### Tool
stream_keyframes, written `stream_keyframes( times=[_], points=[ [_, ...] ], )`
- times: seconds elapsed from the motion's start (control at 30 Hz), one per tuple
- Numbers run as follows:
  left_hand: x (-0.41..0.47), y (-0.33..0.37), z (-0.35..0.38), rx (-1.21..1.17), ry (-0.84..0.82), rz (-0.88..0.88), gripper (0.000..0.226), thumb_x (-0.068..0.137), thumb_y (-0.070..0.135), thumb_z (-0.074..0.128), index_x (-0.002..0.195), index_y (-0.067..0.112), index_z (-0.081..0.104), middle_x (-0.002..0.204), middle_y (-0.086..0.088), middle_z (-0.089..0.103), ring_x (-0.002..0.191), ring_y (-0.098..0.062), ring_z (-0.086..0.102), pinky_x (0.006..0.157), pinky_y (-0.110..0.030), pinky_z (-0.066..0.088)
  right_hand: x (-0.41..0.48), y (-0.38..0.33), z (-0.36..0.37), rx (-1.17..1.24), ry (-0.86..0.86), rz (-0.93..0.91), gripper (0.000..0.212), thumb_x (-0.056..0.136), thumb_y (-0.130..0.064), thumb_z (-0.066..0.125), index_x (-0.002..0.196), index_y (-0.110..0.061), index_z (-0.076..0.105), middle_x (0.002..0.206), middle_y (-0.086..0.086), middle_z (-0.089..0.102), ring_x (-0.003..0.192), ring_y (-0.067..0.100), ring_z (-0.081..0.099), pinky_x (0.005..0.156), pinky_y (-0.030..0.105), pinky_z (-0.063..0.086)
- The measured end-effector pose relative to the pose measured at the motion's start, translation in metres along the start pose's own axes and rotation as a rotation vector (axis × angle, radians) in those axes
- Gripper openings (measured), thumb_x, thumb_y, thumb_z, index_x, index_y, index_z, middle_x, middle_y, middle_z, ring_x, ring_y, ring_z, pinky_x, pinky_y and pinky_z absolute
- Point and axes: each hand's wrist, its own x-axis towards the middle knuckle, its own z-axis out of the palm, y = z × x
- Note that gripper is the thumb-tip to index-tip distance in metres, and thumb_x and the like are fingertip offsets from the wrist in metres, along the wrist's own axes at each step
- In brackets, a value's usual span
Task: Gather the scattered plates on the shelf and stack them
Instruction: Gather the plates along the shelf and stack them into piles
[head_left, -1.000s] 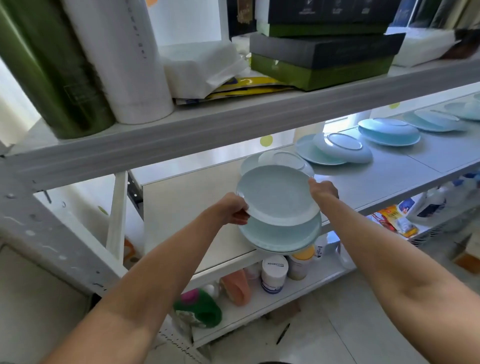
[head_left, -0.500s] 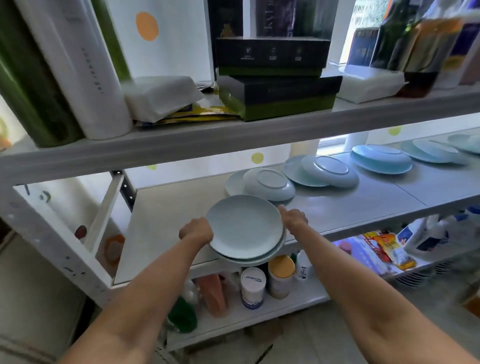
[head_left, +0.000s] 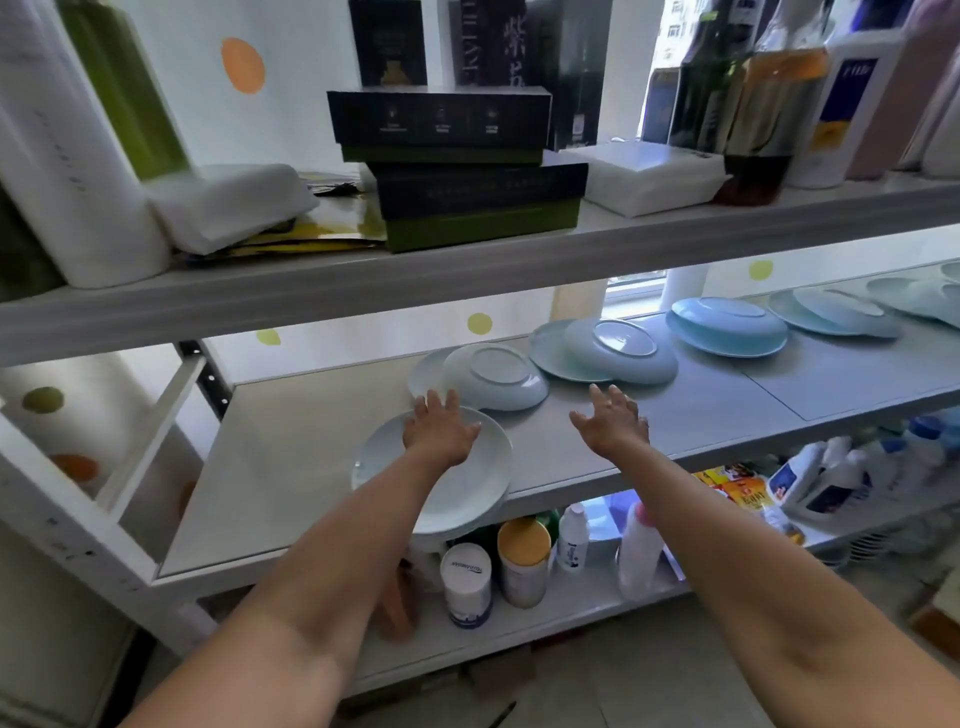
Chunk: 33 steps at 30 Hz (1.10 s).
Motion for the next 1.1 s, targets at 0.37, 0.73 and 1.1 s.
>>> stream_keyframes(
  times=[0.37, 0.73, 1.1],
  points=[
    [0.09, 0.088, 0.005, -0.103, -0.052, 0.134, 0.078, 0.097, 0.047, 0.042, 0.154, 0.013, 0.0, 0.162, -0.011, -0.001, 0.15, -0.03, 0.002, 0.12, -0.04, 0.012, 0.08, 0.043, -0.028, -0.056, 0.035, 0.05, 0.065, 0.096, -0.044, 0.043, 0.152, -0.021, 0.017, 0.161, 0.005, 0.009, 0.148, 0.025, 0.008, 0.118, 0.045, 0.014],
    [0.167, 0.208, 0.025, -0.649, -0.156, -0.025, 0.085, 0.084, 0.045, 0.063, 0.148, 0.002, 0.026, 0.149, -0.011, 0.04, 0.137, -0.032, 0.039, 0.113, -0.039, 0.033, 0.172, 0.11, -0.053, -0.141, -0.044, -0.04, 0.082, 0.09, -0.041, 0.059, 0.153, -0.023, 0.01, 0.161, 0.003, 0.004, 0.149, 0.024, 0.007, 0.118, 0.044, 0.012],
    [0.177, 0.252, 0.035, -1.118, -0.053, -0.405, 0.044, 0.087, 0.027, 0.054, 0.125, 0.004, 0.052, 0.124, -0.006, 0.047, 0.111, -0.026, 0.048, 0.093, -0.03, 0.039, 0.224, 0.137, -0.06, -0.297, -0.258, -0.364, 0.091, 0.086, -0.034, 0.064, 0.154, -0.026, 0.003, 0.162, -0.001, -0.004, 0.15, 0.017, -0.001, 0.119, 0.046, 0.004]
  ],
)
